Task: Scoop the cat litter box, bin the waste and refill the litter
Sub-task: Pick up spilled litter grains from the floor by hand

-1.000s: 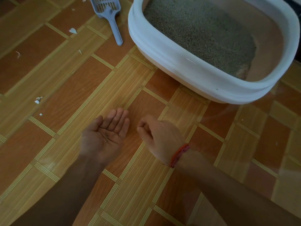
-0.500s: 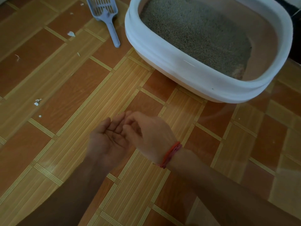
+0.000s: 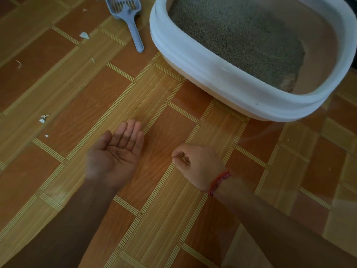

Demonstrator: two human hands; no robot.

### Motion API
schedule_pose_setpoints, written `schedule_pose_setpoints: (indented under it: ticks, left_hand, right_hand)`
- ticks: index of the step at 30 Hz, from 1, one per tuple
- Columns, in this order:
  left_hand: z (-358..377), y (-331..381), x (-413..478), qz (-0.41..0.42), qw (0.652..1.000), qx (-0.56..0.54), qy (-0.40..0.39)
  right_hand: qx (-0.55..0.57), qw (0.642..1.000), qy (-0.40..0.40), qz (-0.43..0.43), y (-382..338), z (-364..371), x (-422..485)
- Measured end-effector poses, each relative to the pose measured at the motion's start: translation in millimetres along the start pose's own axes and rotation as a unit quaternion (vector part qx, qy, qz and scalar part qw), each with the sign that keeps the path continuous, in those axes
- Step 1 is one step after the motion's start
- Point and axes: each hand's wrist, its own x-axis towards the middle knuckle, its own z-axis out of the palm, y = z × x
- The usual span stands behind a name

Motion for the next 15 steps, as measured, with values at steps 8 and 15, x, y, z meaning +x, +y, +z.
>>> schedule_pose_setpoints:
  ticks: [8,15]
  left_hand:
    - [-2.2,0.1,2.9,0.0,1.0,0.002,0.002]
    - [-2.9,-0.4,3.6,-0.001,1.0,0.005,-0.01]
  right_hand:
    - [-0.022,1.0,0.021,0.001,-0.1,6.4,3.1]
    - [-0.069,0.998,-0.002,-0.005,-1.7,11.4,3.6]
